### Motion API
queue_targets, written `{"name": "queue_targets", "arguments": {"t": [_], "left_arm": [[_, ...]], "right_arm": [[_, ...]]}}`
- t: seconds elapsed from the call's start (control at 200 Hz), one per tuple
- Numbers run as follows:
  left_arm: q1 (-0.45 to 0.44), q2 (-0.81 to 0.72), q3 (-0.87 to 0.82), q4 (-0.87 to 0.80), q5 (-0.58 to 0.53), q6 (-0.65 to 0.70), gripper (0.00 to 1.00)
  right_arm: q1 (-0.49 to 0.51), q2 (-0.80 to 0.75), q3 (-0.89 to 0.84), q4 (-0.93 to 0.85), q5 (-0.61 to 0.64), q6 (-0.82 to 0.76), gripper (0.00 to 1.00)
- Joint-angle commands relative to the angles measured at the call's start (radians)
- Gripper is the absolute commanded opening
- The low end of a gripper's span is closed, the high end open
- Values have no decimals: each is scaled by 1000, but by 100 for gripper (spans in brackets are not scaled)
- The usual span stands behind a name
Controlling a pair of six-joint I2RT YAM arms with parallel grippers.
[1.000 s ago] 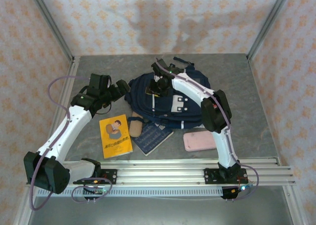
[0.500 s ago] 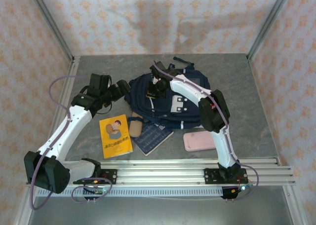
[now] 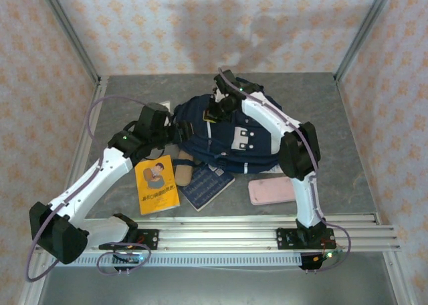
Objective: Pack the student bag
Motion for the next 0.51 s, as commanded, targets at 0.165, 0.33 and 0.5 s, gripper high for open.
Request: {"name": "queue_targets", "arguments": {"t": [0.165,0.33,0.5], "left_arm": [[-204,-116,-158,186,-178,328,56],[-295,-63,-192,171,-270,362,51],[-340,-64,-317,307,-342,318,47]], "right_arm": [[-31,-121,97,-86,-72,-43,0],[-48,-144,97,-107,-94,-51,0],[-52,-172,80,-113,-102,-62,0]]}}
